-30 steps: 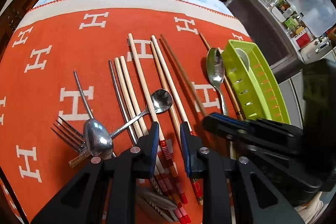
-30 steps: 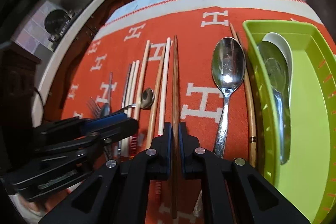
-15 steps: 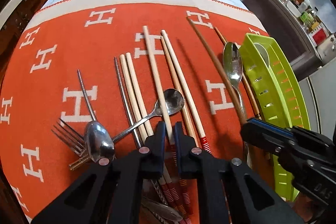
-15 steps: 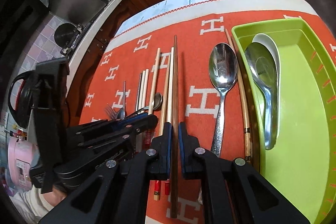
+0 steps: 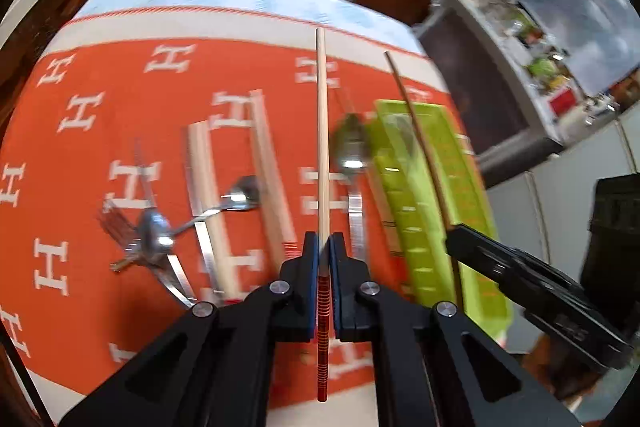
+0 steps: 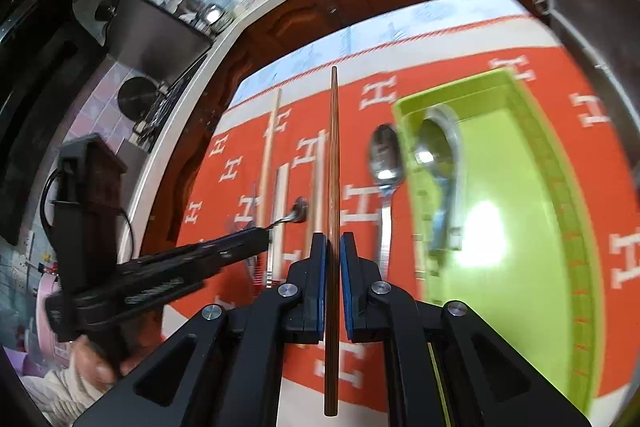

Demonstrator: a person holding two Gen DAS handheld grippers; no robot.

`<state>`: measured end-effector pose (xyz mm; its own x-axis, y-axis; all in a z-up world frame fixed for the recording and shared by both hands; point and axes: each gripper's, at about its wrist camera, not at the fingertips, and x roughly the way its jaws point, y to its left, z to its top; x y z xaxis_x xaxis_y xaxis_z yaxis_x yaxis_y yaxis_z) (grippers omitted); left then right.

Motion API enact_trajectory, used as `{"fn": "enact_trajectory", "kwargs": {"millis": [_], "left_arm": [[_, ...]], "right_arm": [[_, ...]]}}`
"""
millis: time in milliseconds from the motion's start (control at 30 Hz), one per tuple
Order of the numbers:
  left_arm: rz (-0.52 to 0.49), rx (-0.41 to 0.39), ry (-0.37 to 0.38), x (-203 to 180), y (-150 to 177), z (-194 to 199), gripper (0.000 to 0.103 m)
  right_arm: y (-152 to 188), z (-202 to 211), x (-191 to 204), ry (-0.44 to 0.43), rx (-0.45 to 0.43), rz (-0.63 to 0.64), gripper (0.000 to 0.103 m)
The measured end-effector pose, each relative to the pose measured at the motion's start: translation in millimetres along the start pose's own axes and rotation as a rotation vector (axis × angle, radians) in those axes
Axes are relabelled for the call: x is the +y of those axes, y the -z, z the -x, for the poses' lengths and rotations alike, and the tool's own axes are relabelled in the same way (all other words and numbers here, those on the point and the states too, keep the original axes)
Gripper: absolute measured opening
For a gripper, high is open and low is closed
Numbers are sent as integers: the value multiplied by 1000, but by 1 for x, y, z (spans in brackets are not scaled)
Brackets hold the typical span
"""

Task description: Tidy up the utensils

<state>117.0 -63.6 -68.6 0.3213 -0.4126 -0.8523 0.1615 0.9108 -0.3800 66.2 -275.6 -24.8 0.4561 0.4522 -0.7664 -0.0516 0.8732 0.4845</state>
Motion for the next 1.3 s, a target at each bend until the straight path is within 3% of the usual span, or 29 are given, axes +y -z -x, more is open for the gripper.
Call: {"fn": "enact_trajectory", "kwargs": {"millis": [133, 267, 433, 667, 733, 800, 900, 1167, 1300], "left_arm": [[-43, 26, 83, -46, -3, -8, 3], [-53, 82, 154, -80, -6, -27, 3], [-43, 141, 181, -107, -5, -67, 3], [-79, 162, 118, -122, 1, -103, 4], [-92, 157, 104, -121, 1, -104, 11], [-97, 142, 82, -121, 1, -100, 25], [-96, 135, 75, -117, 0, -91, 37], [-162, 88, 31, -105, 4, -48, 37], [-191, 45, -17, -91, 10, -26, 44]], "right_arm": [[0, 28, -27, 97, -25, -9, 6], [1, 36, -57, 175, 9, 5, 6], [0, 27, -85, 237, 59, 9, 6], [-10, 13, -100, 289, 89, 24, 9], [-11, 13, -102, 290, 85, 15, 15], [-11, 16, -99, 303, 71, 6, 19], [-9, 23, -95, 291, 54, -19, 20], [3, 42, -68, 276, 24, -22, 20], [10, 51, -45, 263, 0, 6, 21]]}}
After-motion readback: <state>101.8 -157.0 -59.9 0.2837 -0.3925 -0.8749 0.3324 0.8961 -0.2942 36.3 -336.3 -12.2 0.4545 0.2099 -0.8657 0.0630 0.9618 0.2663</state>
